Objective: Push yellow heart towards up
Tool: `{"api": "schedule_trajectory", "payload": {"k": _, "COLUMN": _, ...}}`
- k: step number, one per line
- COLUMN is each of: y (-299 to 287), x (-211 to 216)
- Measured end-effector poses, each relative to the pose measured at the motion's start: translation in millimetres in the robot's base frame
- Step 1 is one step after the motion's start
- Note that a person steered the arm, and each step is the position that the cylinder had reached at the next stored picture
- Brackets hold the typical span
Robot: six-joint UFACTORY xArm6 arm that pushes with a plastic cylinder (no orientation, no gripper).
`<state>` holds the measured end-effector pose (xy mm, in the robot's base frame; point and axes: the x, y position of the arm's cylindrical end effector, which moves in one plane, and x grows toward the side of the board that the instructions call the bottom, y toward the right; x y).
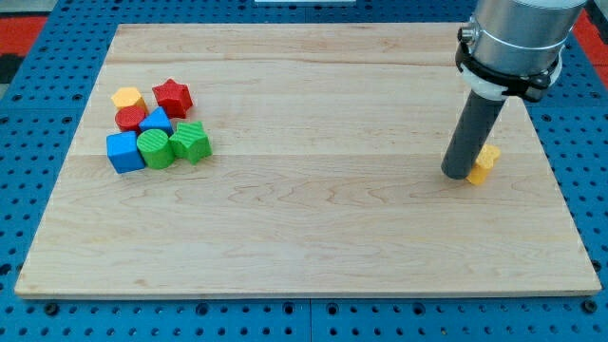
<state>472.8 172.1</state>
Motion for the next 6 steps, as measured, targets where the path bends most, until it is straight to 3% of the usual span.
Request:
{"api": "schedule_trajectory", "payload": {"k": 1, "y": -16.0, "x": -2.8}}
{"api": "schedule_trajectory", "payload": {"k": 2, "y": 11.4, "x": 23.7}}
{"api": "schedule_trajectory", "payload": {"k": 3, "y": 32.7, "x": 24.5}}
{"api": "schedule_trajectory", "payload": {"k": 4, "y": 21.2, "x": -18.8}}
{"api": "schedule_trajectory", "payload": {"k": 6, "y": 21.3, "x": -56.9}}
